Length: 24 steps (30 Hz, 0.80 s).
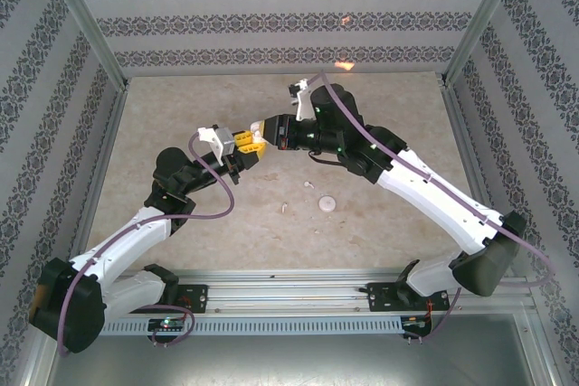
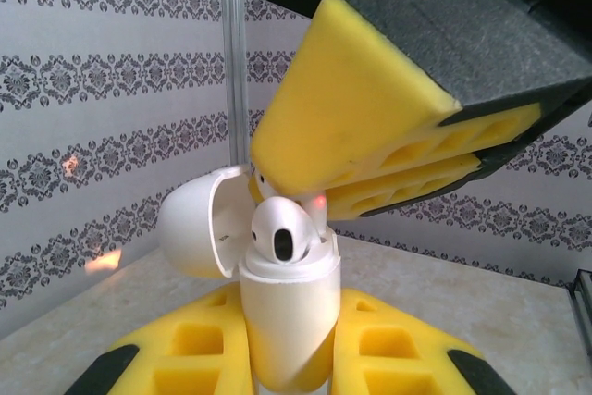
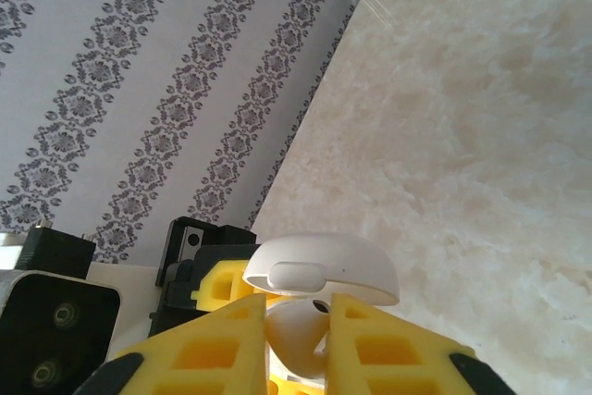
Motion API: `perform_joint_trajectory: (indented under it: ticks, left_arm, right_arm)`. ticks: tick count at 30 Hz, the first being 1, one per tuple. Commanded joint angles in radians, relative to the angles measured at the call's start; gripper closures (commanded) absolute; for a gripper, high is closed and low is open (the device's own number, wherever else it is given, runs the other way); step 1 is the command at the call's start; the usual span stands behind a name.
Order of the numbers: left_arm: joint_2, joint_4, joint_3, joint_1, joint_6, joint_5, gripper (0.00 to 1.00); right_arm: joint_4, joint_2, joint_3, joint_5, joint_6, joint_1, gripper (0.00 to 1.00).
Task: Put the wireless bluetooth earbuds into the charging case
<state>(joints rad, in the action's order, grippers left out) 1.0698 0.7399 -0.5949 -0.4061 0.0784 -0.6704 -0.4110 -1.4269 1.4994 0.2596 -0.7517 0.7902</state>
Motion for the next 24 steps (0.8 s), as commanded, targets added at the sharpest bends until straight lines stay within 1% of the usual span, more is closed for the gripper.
perform_joint_trajectory:
  ticks: [1,5,9,24]
  left_arm:
    - [-0.012,0.064,-0.014,-0.007,-0.002,0.008,1.0]
    - [-0.016,0.059,-0.011,-0.007,-0.005,0.008,1.0]
    - [-0.02,0.059,-0.007,-0.008,-0.005,0.008,1.0]
    - [-0.02,0.05,0.0,-0.011,-0.006,0.009,1.0]
  right_arm:
    - [-0.163,-0.038,0.026,-0.023,0.033,0.015,0.76]
    - [-0.2,-0.053,0.061,-0.037,0.051,0.015,0.71]
    - [-0.226,-0.058,0.097,-0.056,0.07,0.015,0.68]
    - [-0.304,-0.061,0.196,-0.088,0.124,0.014,0.61]
